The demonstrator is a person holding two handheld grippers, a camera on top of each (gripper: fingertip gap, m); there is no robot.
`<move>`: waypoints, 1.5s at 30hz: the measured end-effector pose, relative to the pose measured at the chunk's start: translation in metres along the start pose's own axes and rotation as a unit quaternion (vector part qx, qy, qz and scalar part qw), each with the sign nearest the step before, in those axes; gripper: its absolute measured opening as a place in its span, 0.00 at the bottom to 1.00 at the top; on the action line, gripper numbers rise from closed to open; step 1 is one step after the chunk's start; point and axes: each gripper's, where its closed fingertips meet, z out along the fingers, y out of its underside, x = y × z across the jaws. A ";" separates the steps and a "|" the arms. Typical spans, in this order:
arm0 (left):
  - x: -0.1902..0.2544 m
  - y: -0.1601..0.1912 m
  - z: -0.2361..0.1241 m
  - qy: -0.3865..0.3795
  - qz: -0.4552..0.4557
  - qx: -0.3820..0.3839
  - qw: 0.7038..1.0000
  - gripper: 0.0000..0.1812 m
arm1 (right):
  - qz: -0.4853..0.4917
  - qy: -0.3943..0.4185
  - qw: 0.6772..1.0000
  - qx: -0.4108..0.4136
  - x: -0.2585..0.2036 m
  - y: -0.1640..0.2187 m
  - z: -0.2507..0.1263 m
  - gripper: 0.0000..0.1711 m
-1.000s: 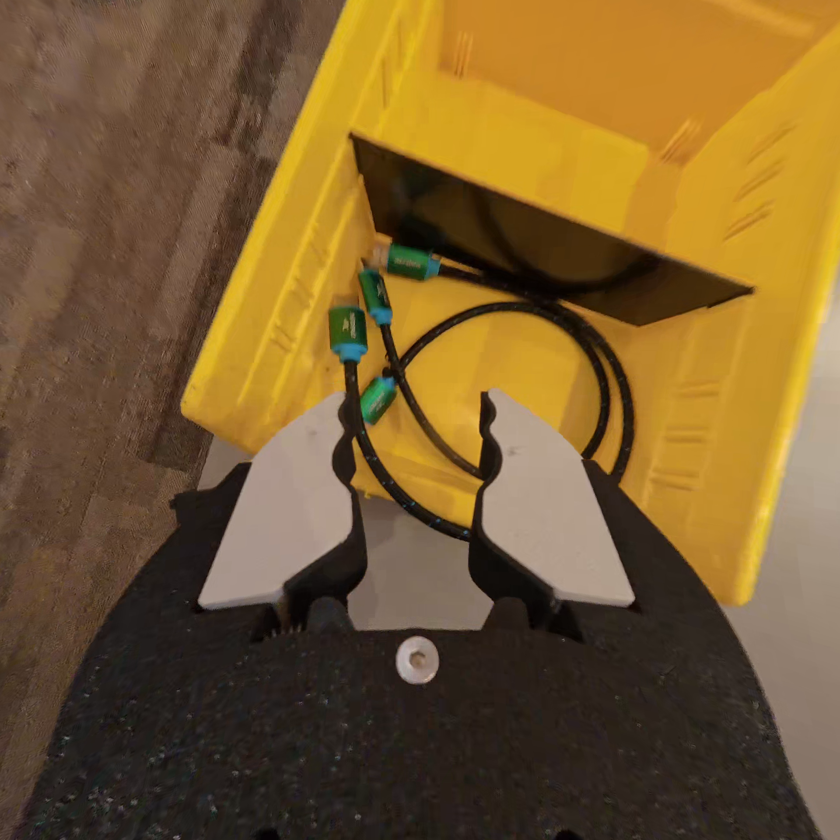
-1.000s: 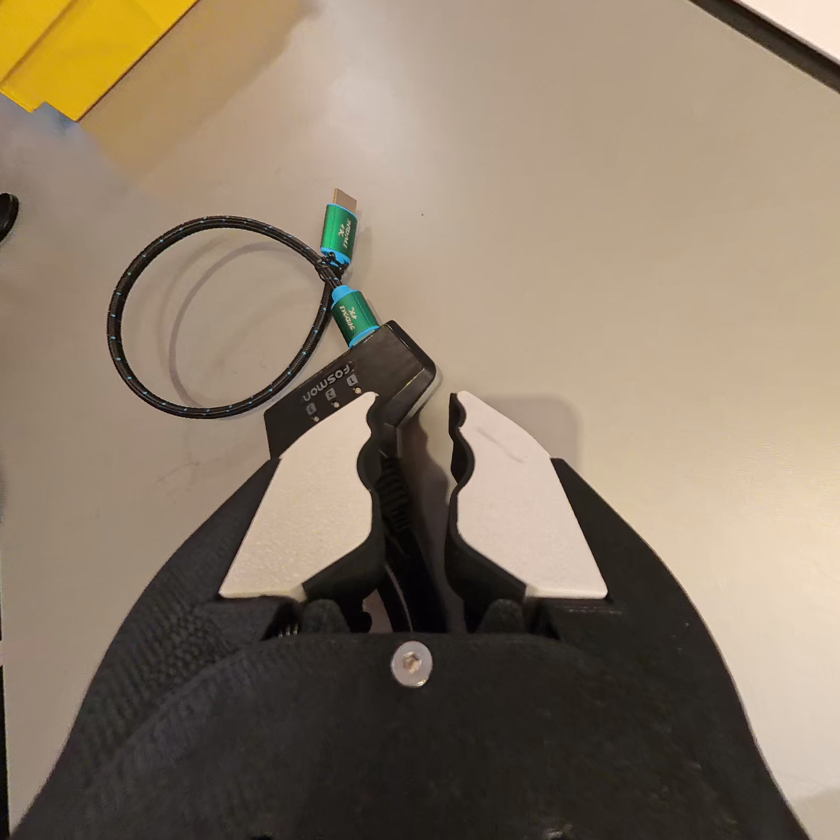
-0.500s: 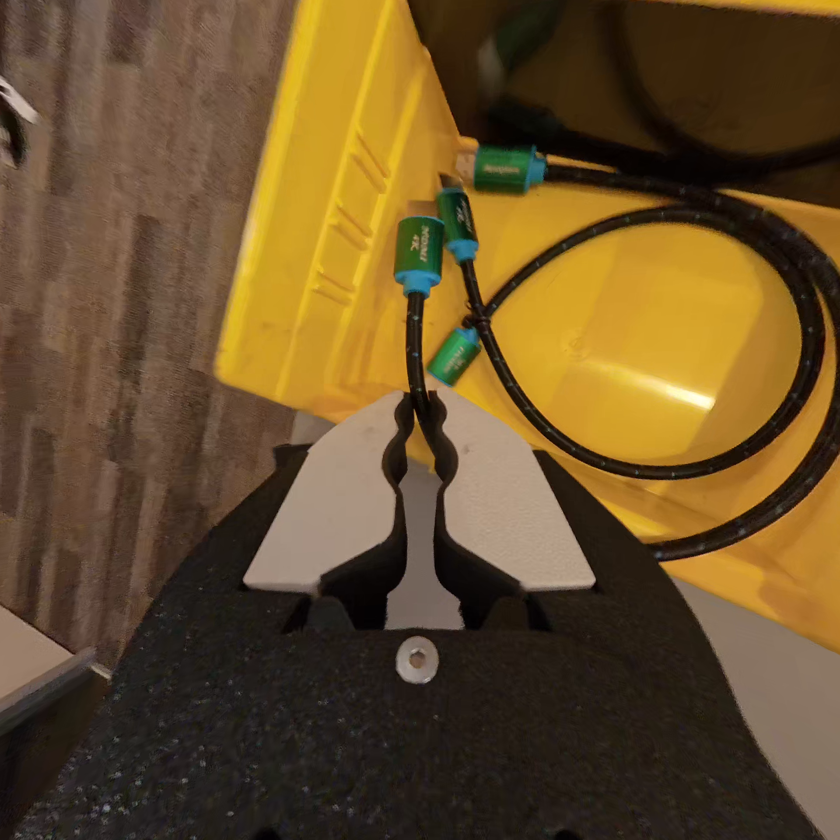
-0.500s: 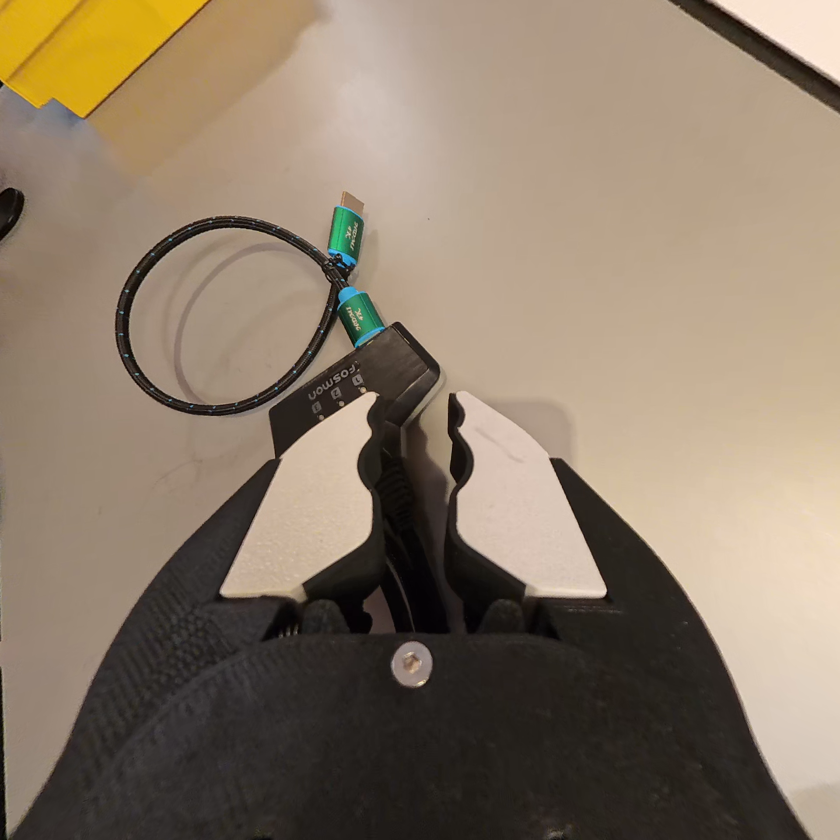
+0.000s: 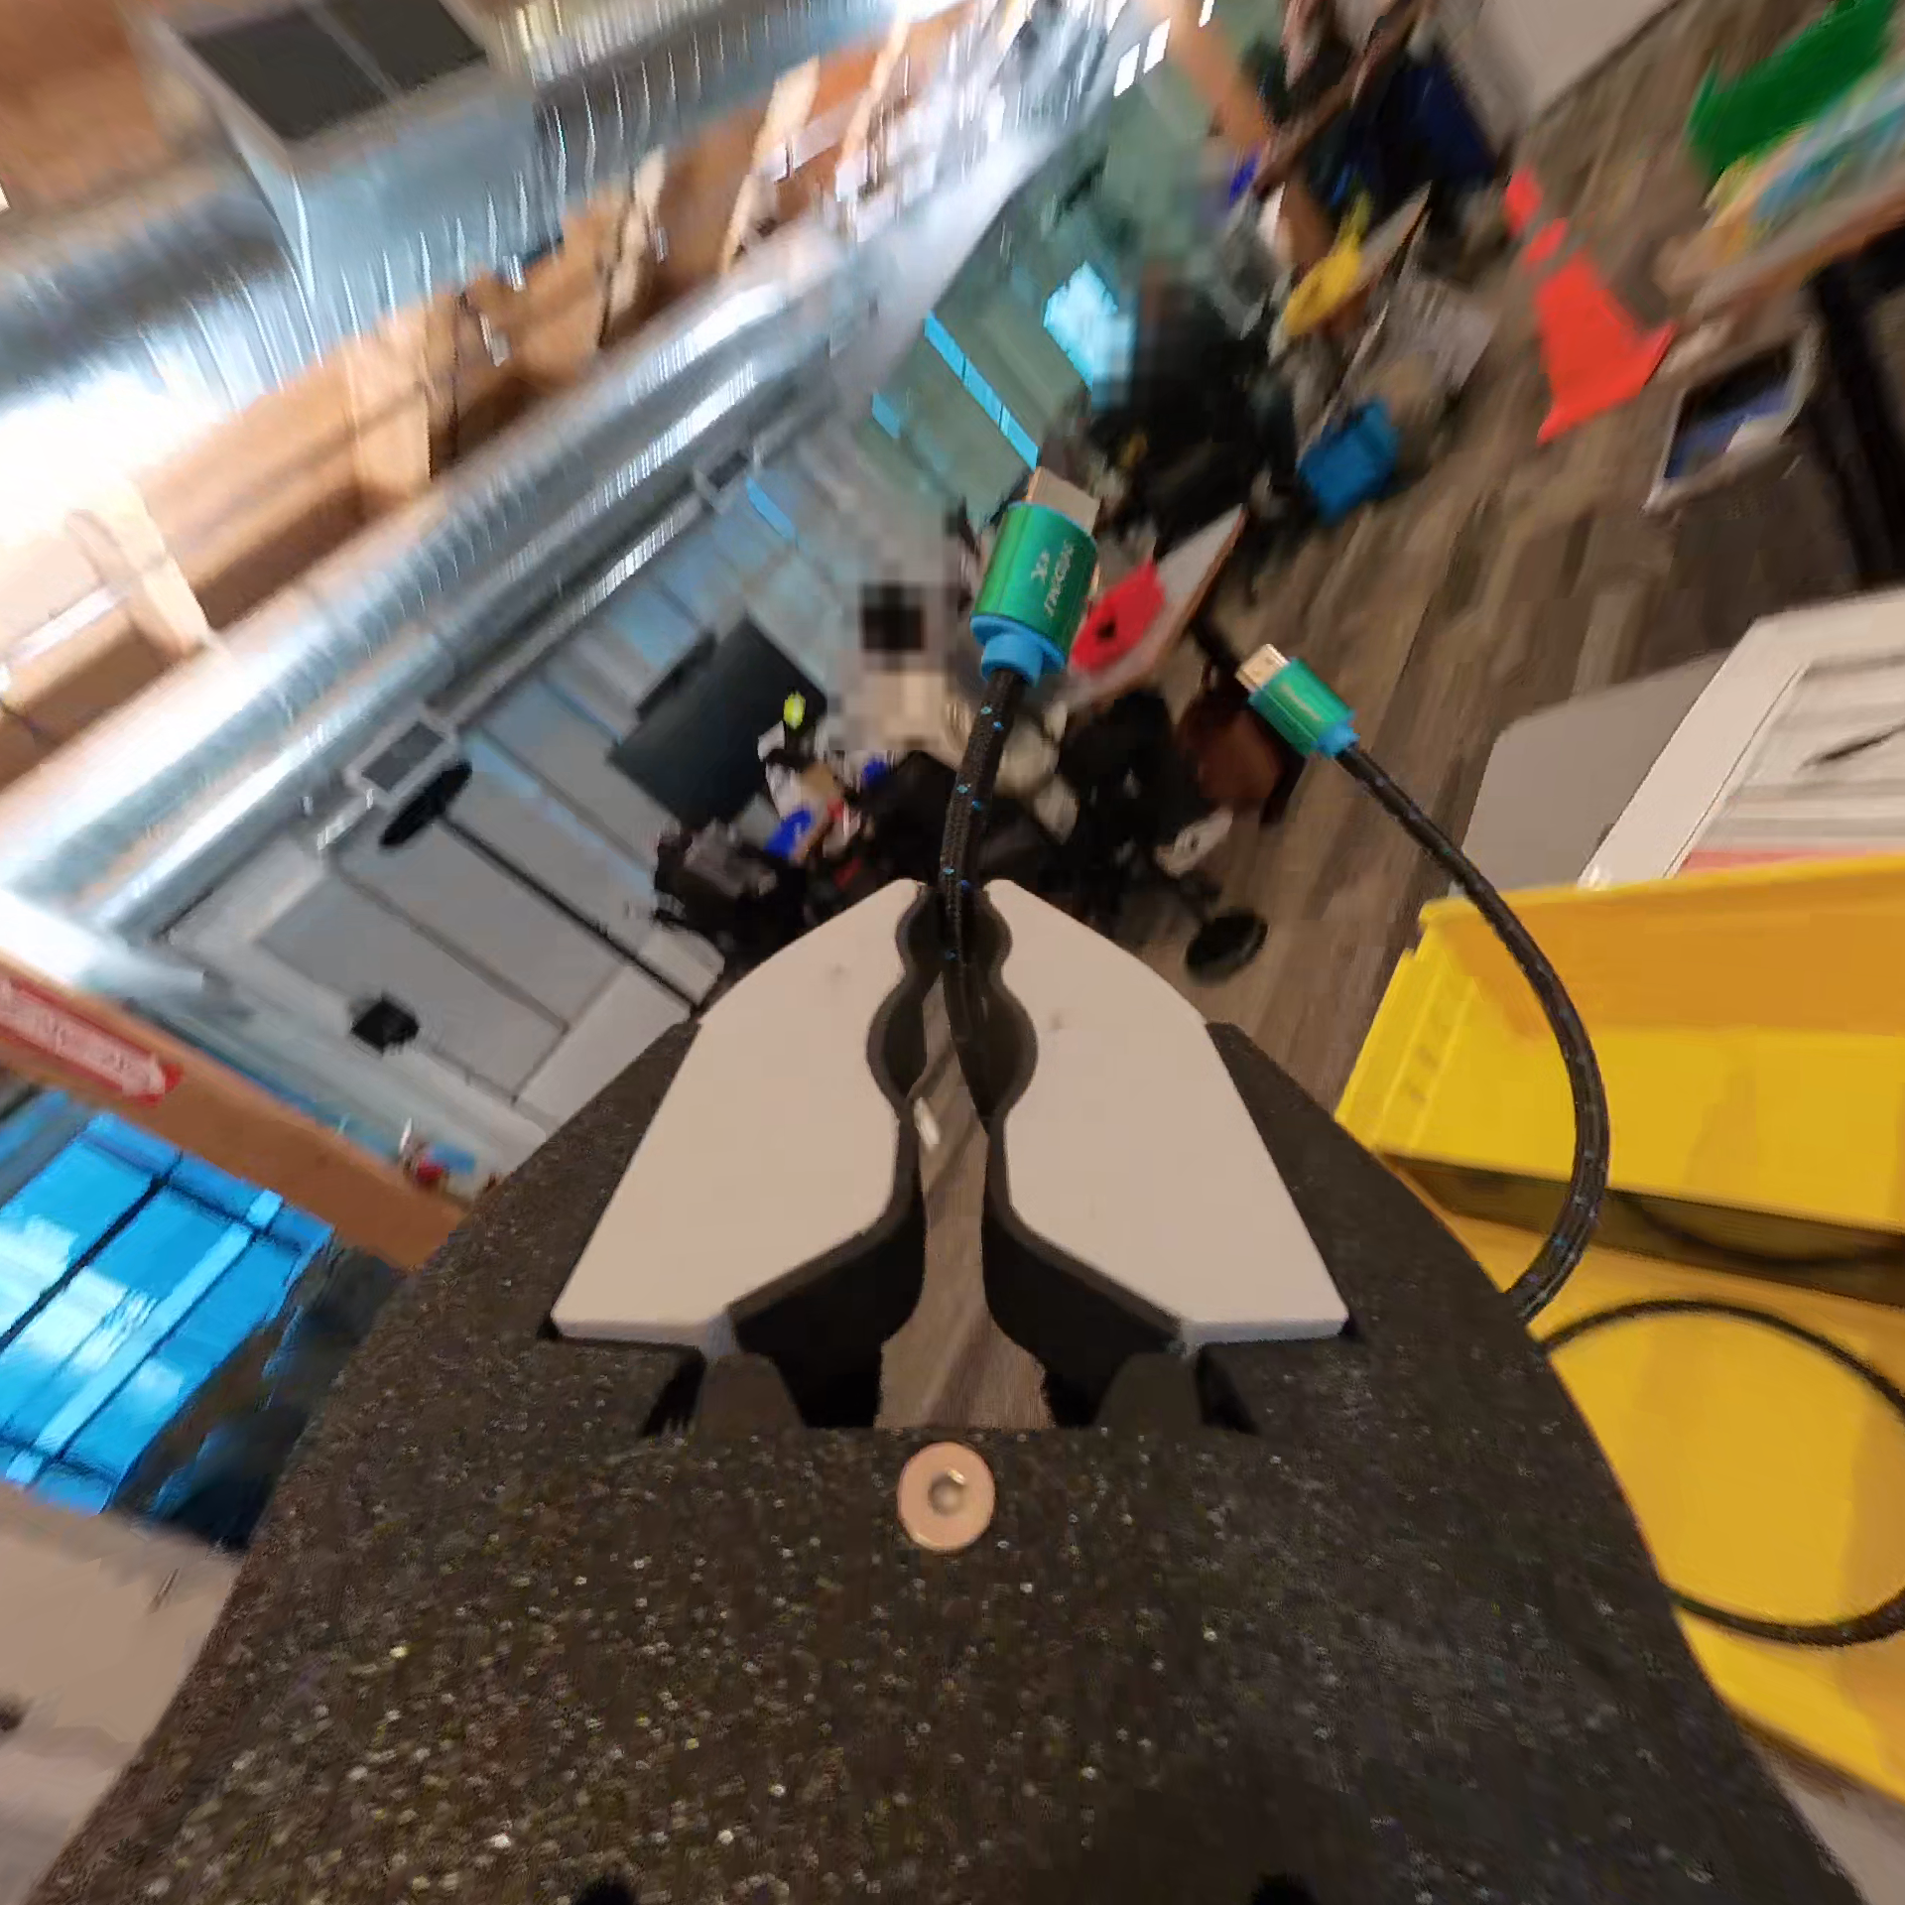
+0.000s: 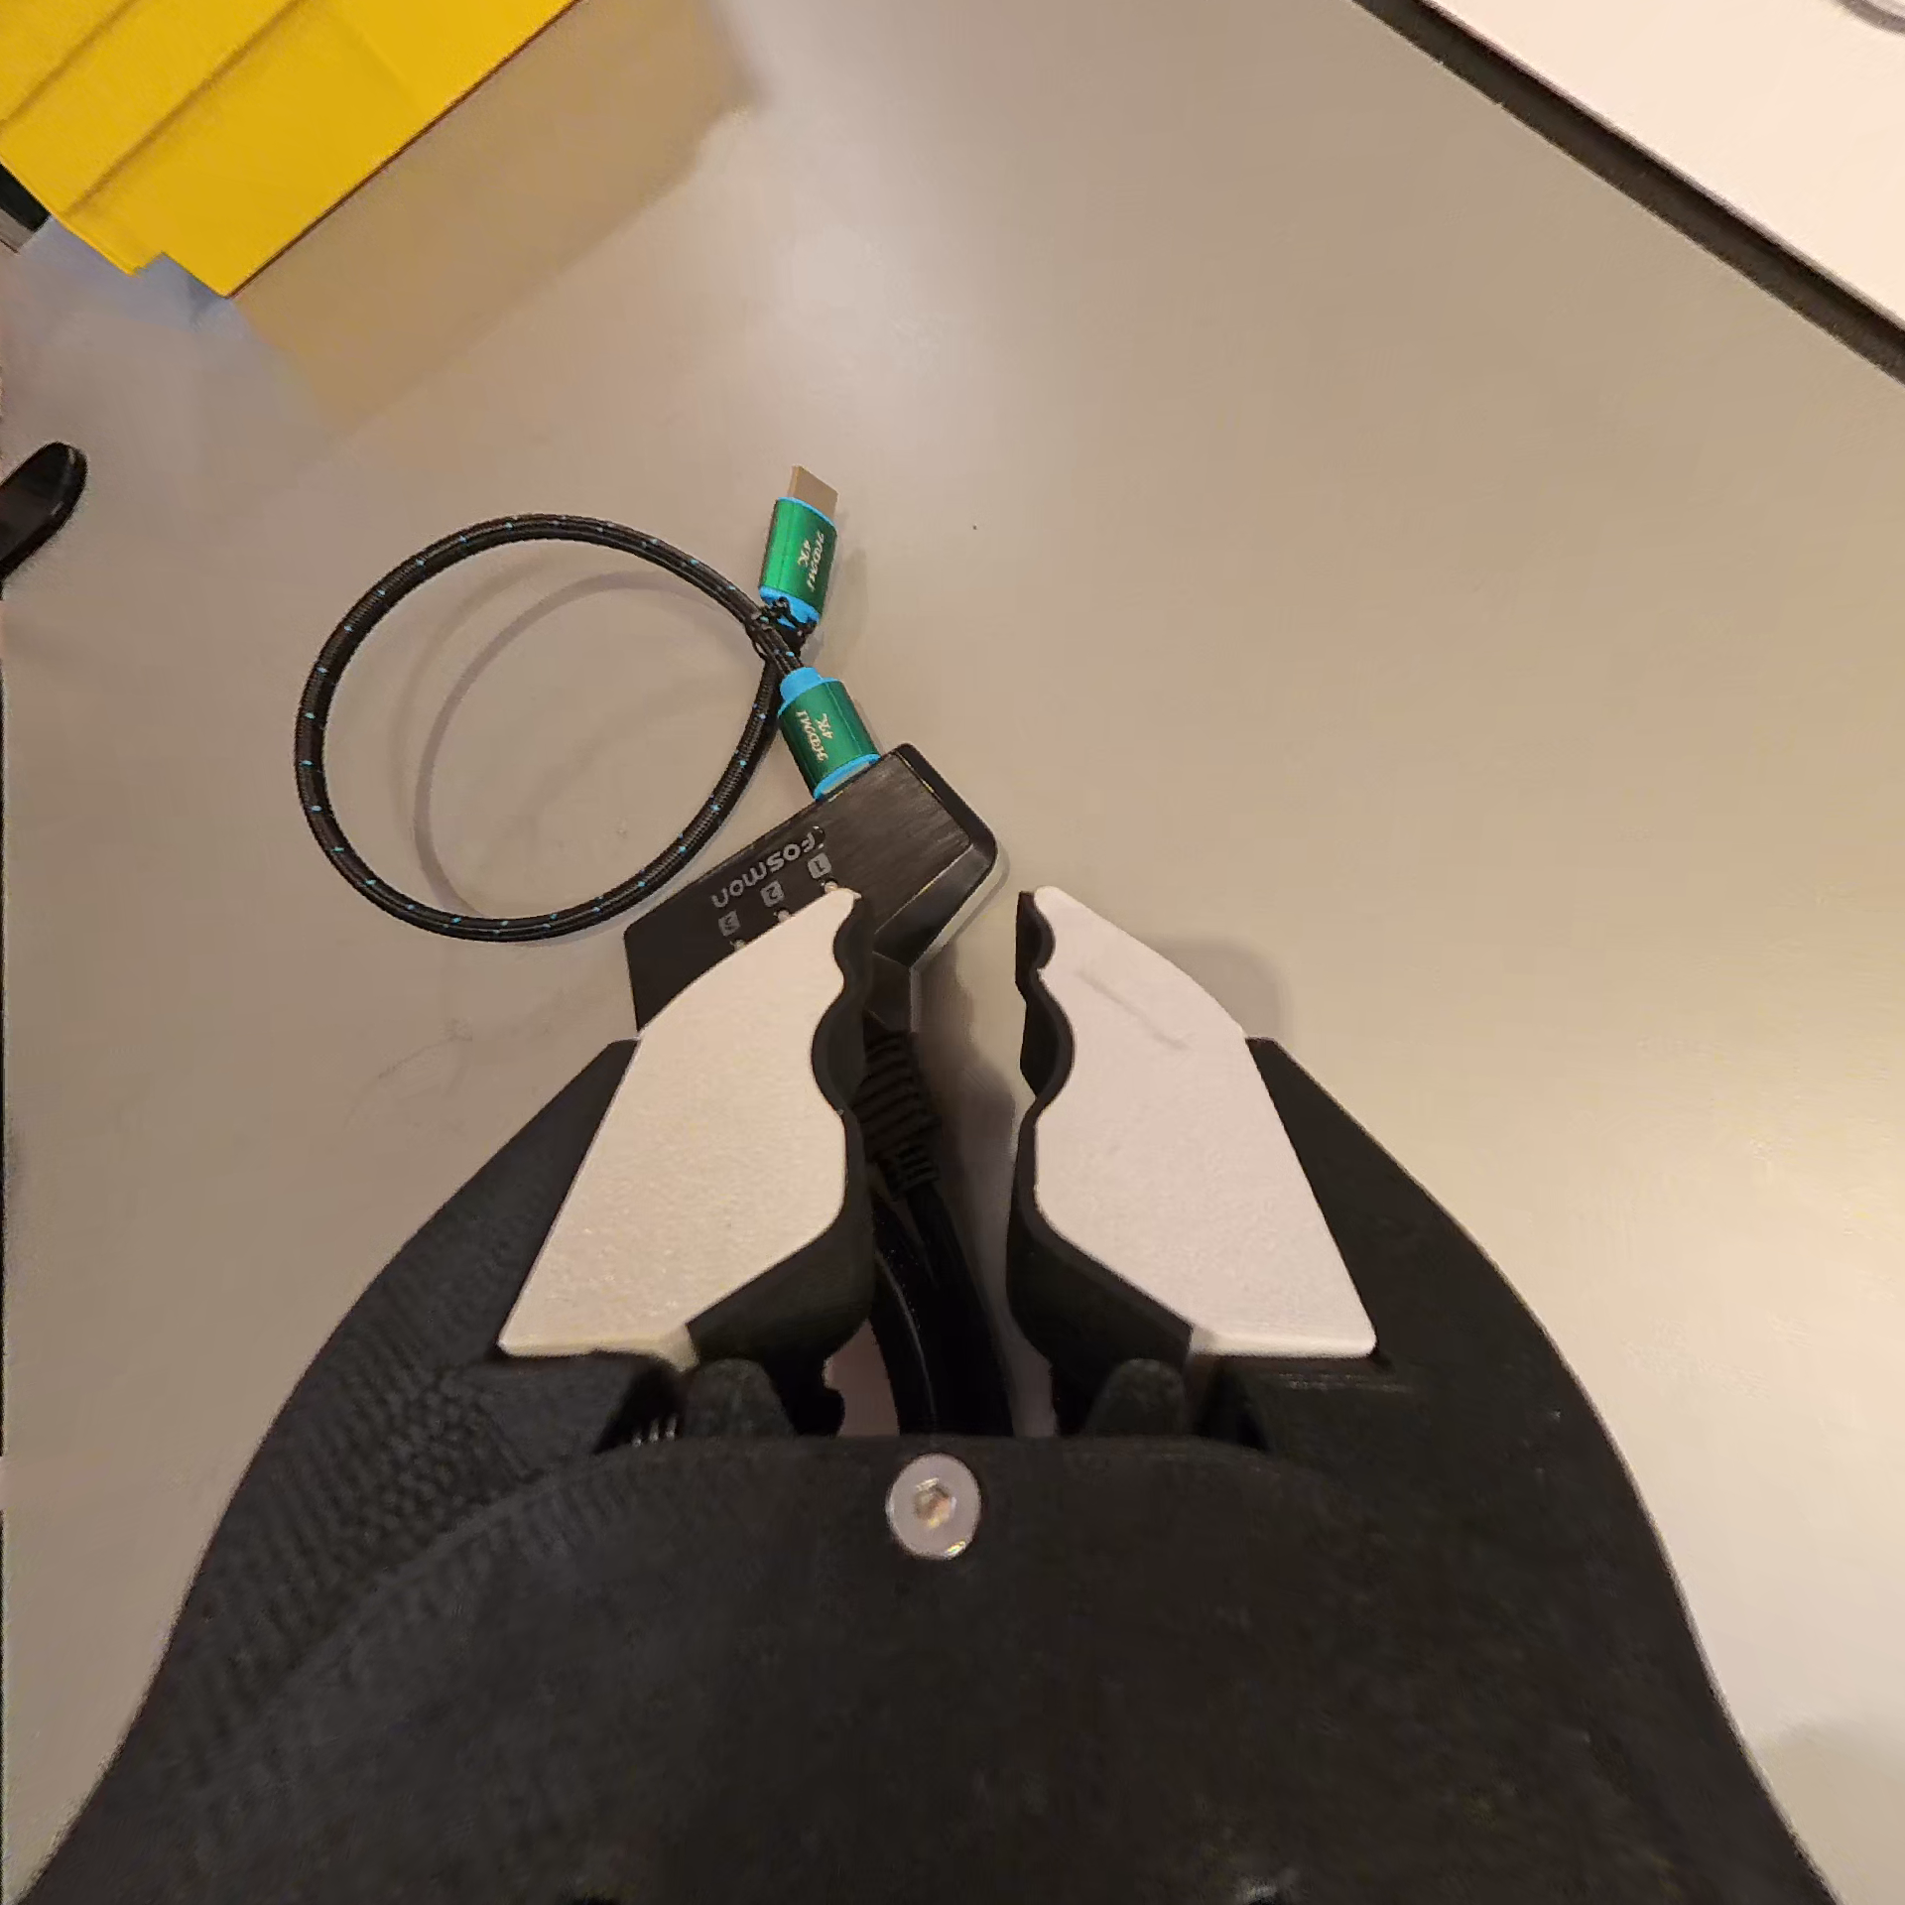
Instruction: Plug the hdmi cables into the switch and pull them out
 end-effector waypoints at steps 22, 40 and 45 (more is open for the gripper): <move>0.491 -0.054 -0.211 0.879 0.083 0.050 0.467 0.03 | -0.158 -0.103 0.976 0.110 -0.065 -0.033 -0.012 0.24; 0.547 -0.070 -0.211 0.874 0.036 0.103 0.473 0.16 | -0.317 -0.054 0.946 -0.038 -0.071 0.014 0.037 0.14; 0.556 -0.065 -0.234 0.845 0.123 0.137 0.502 0.26 | -0.335 -0.045 0.941 -0.034 -0.078 0.010 0.041 0.13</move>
